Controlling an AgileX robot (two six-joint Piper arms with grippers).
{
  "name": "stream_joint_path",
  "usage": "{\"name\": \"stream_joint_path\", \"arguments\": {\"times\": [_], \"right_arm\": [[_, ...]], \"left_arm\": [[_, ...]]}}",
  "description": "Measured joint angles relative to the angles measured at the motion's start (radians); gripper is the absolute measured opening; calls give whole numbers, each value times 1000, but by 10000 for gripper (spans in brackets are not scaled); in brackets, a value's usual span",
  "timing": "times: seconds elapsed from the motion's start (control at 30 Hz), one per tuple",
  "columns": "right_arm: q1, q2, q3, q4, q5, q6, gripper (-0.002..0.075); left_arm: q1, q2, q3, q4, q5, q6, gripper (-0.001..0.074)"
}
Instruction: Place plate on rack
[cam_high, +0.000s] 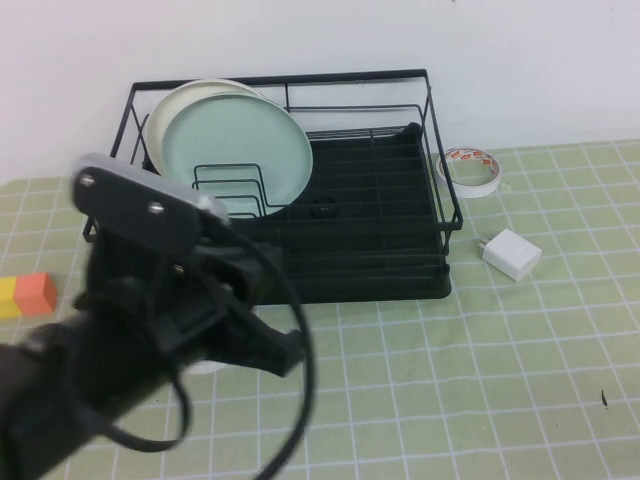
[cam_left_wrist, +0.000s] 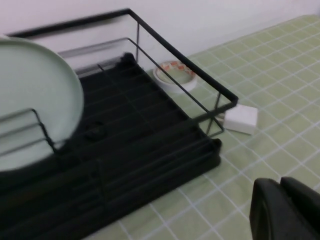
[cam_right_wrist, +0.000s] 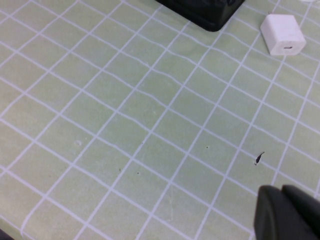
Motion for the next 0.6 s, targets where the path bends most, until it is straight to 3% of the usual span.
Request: {"name": "stream_joint_path", "arguments": {"times": [0.3, 0.6], "right_arm": [[0, 0, 0, 1, 0, 0, 1], [0, 0, 0, 4, 0, 0, 1]], "left_arm": [[254, -257, 95, 0, 185, -21, -2], [518, -521, 307, 10, 337, -122, -1]]}}
